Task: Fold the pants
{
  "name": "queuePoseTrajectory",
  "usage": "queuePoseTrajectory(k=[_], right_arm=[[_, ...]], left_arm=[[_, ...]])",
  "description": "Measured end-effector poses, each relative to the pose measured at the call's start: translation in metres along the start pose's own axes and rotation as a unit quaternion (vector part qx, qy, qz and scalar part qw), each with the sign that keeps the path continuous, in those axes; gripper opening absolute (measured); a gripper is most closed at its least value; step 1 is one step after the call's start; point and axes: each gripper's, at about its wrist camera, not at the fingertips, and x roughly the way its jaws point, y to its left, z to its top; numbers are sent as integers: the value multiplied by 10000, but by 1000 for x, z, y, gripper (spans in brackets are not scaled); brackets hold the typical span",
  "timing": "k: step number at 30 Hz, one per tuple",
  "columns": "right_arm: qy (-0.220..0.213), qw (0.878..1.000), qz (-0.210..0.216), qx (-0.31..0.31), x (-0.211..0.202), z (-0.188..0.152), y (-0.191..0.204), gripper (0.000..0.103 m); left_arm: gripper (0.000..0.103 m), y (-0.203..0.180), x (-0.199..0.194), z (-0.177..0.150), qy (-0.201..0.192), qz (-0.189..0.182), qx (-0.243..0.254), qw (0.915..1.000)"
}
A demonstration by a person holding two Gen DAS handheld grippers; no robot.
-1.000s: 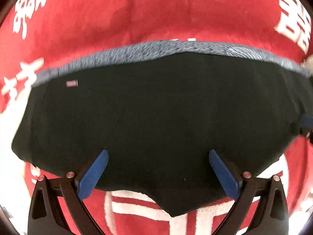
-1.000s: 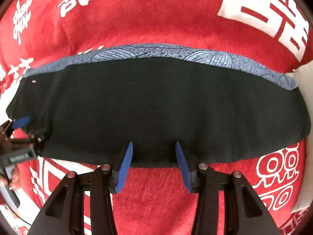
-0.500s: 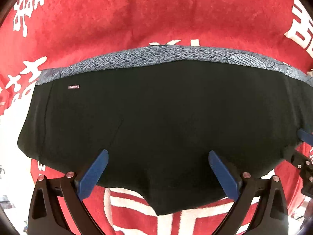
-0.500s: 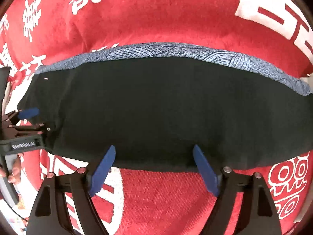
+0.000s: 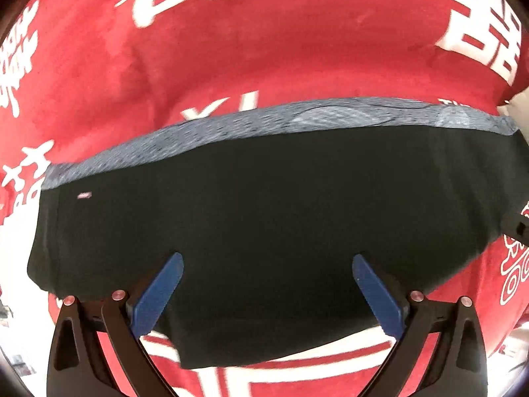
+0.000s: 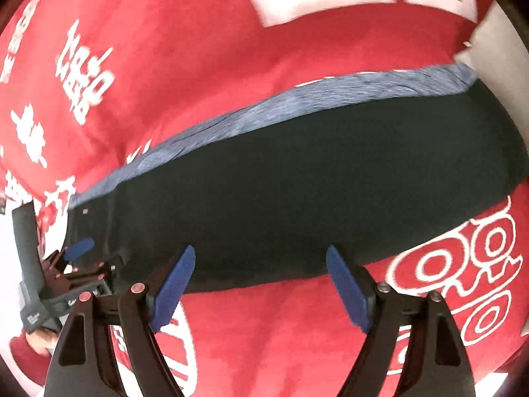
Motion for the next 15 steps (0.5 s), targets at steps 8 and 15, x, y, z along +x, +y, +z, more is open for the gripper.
queuePoseTrajectory(k=[8,15], right_arm=[[17,9984,462,312,9,-2,-30,85],[45,9891,1132,940,-6,-13,-61,85]], left_arm=[[103,-38,21,5,167,144,259,9994],[103,-47,24,12,201,341,401,9984]])
